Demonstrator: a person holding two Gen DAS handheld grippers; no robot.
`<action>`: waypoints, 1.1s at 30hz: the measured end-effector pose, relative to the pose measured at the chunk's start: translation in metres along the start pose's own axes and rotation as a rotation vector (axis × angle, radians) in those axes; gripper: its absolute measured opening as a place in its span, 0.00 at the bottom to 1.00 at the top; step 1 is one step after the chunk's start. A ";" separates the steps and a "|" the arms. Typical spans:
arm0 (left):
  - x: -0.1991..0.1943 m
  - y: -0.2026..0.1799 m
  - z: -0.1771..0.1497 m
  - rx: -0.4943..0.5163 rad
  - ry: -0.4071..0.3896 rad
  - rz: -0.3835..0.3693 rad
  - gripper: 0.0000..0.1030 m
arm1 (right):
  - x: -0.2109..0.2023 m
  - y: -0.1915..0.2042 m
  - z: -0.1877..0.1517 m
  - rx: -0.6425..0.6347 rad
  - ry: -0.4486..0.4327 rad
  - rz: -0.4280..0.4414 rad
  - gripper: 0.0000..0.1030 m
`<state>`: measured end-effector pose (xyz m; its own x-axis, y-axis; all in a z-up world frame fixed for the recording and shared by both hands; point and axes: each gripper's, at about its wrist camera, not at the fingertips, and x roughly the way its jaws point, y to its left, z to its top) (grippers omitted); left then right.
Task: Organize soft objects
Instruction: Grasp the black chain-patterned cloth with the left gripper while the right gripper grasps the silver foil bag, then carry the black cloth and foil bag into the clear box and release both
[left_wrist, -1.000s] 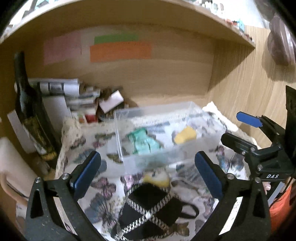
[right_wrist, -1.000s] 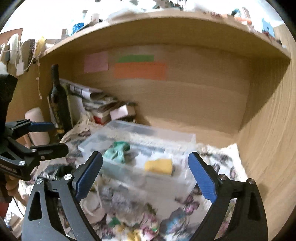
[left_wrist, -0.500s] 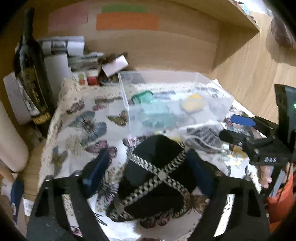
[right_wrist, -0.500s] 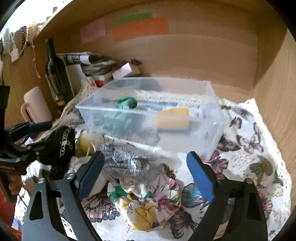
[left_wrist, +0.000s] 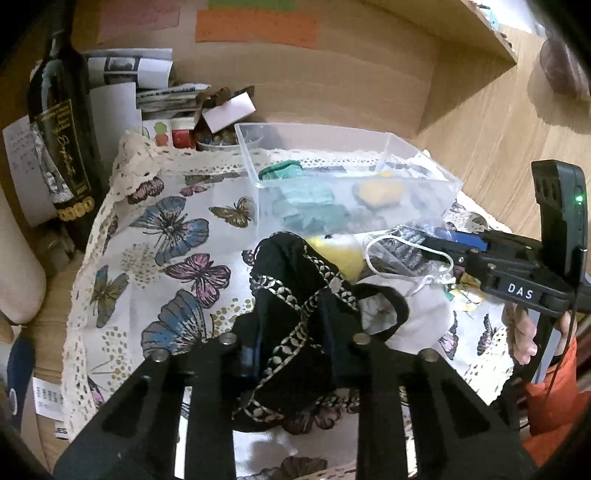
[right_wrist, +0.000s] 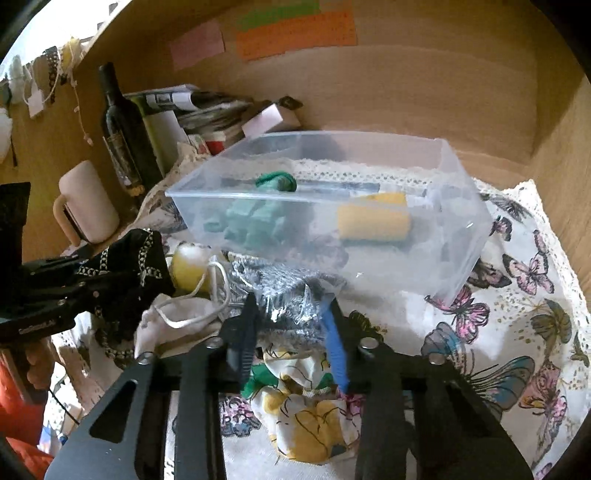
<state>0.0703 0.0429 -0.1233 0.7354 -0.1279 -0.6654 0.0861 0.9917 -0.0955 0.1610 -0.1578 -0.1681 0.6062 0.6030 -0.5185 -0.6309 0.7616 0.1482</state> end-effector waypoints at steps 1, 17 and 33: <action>-0.004 -0.001 0.001 0.006 -0.010 0.006 0.21 | -0.004 0.000 0.000 -0.001 -0.013 -0.006 0.26; -0.057 -0.008 0.052 0.022 -0.209 0.018 0.20 | -0.063 -0.008 0.022 0.006 -0.216 -0.080 0.24; -0.024 -0.022 0.118 0.010 -0.265 0.013 0.21 | -0.068 -0.028 0.073 0.005 -0.333 -0.145 0.24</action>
<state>0.1302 0.0255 -0.0176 0.8868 -0.1082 -0.4494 0.0807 0.9935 -0.0801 0.1729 -0.2031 -0.0752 0.8141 0.5325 -0.2318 -0.5252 0.8454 0.0976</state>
